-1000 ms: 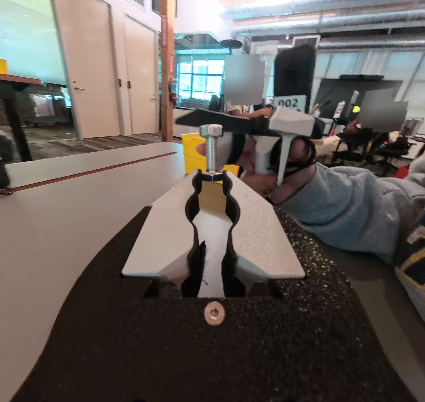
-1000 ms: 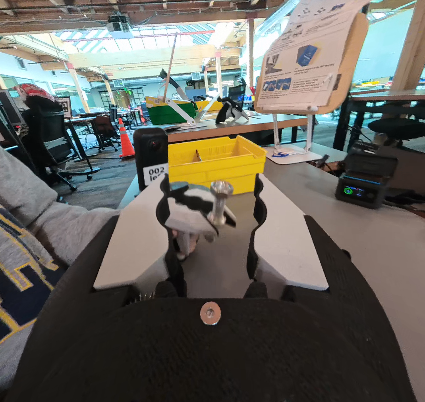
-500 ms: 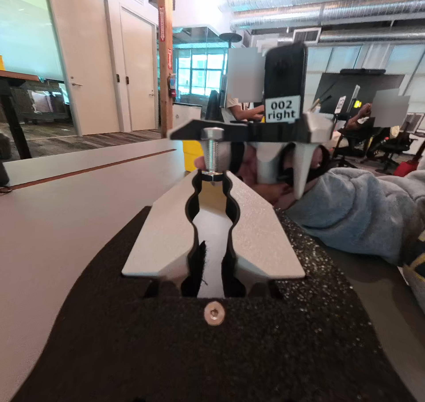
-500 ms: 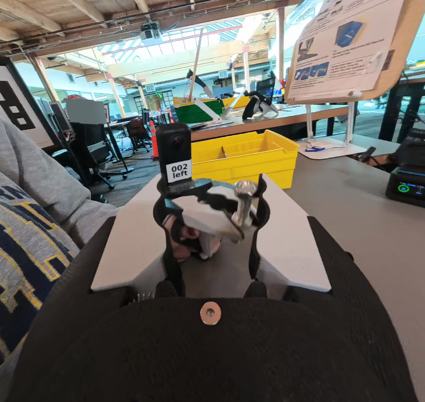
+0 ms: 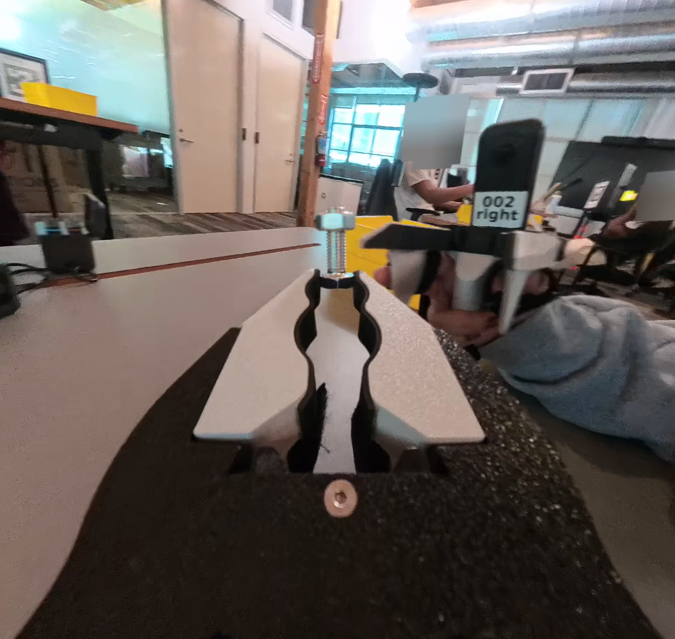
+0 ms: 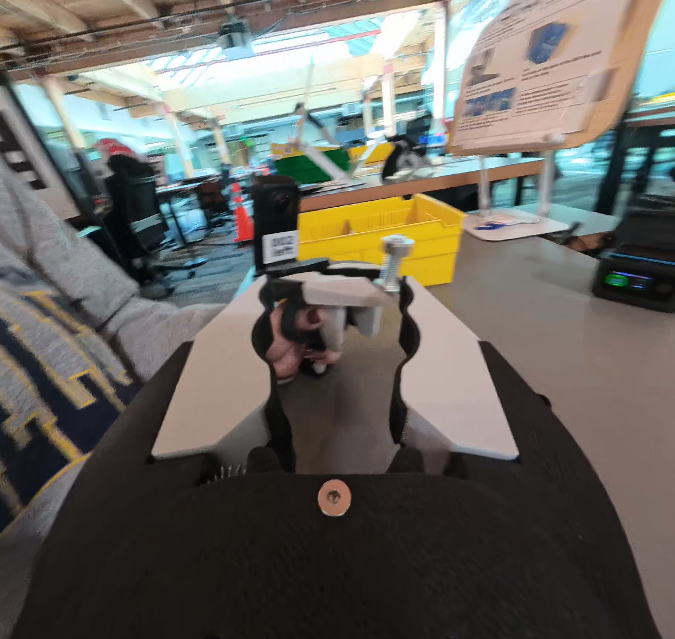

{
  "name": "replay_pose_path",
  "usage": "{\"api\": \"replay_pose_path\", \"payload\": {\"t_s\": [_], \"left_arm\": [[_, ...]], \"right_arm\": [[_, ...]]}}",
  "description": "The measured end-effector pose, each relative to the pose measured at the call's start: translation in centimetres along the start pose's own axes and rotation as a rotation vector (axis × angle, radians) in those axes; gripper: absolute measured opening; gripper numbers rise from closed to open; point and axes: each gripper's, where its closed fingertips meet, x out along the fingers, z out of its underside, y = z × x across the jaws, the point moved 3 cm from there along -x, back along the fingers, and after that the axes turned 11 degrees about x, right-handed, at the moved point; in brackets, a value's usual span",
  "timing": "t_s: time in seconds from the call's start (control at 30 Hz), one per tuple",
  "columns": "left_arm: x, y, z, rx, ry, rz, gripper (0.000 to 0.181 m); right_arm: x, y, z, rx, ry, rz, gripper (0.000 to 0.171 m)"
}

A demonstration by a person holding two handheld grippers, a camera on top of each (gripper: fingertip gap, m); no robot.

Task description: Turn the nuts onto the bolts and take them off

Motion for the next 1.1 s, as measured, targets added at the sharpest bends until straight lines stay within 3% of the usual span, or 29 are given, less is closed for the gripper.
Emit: {"api": "replay_pose_path", "payload": {"t_s": [0.03, 0.13, 0.23, 0.37, 0.43, 0.57, 0.73, 0.77, 0.8, 0.93, 1.0, 1.03, 1.07, 1.1], "left_arm": [[0.1, 0.4, 0.0, 0.009, 0.001, 0.029, 0.016], [1.1, 2.8, 0.4, 0.067, -0.032, 0.140, 0.016], [1.2, 2.5, 0.5, 0.057, -0.037, 0.109, 0.016], [-0.4, -0.8, -0.1, -0.017, 0.011, -0.048, 0.016], [0.0, 0.3, -0.1, 0.033, 0.002, 0.016, 0.016], [1.4, 3.4, 0.6, 0.117, -0.052, 0.145, 0.016], [-0.2, -0.7, 0.1, 0.017, -0.018, -0.060, 0.016], [-0.4, -0.9, 0.0, 0.008, -0.008, -0.056, 0.016], [-0.2, -0.3, 0.0, 0.032, -0.013, -0.020, 0.016], [1.6, 3.6, 0.7, 0.125, -0.065, 0.145, 0.016], [1.5, 3.0, 0.7, 0.108, -0.065, 0.116, 0.016], [1.1, 2.4, 0.6, 0.107, -0.061, 0.087, 0.016], [0.7, 1.4, 0.5, 0.101, -0.056, 0.025, 0.016], [0.3, 0.2, 0.4, 0.082, -0.049, -0.044, 0.016]], "right_arm": [[0.0, 0.7, -0.3, 0.002, 0.024, 0.039, 0.078], [1.4, 0.7, -0.8, -0.001, 0.063, 0.050, 0.086], [2.1, -0.4, 0.0, -0.021, 0.022, -0.010, 0.078], [-0.2, 0.0, 0.2, -0.019, -0.001, -0.003, 0.064], [0.0, 0.9, -0.6, -0.027, 0.047, 0.055, 0.079], [1.9, 0.2, -0.4, -0.054, 0.039, 0.043, 0.080], [0.0, -0.9, 0.4, -0.051, -0.005, -0.046, 0.070], [-0.2, 0.0, -0.1, -0.037, 0.022, 0.018, 0.067], [-0.1, 0.8, -0.5, -0.031, 0.048, 0.060, 0.079], [1.9, 0.5, -0.4, -0.015, 0.031, 0.029, 0.085], [2.2, -0.6, 0.5, -0.015, -0.010, -0.034, 0.079], [1.8, -0.6, 0.6, -0.019, -0.002, -0.026, 0.086], [1.0, -0.5, 0.6, -0.040, -0.003, -0.020, 0.082], [0.0, -0.5, 0.6, -0.056, -0.012, -0.026, 0.058]]}}
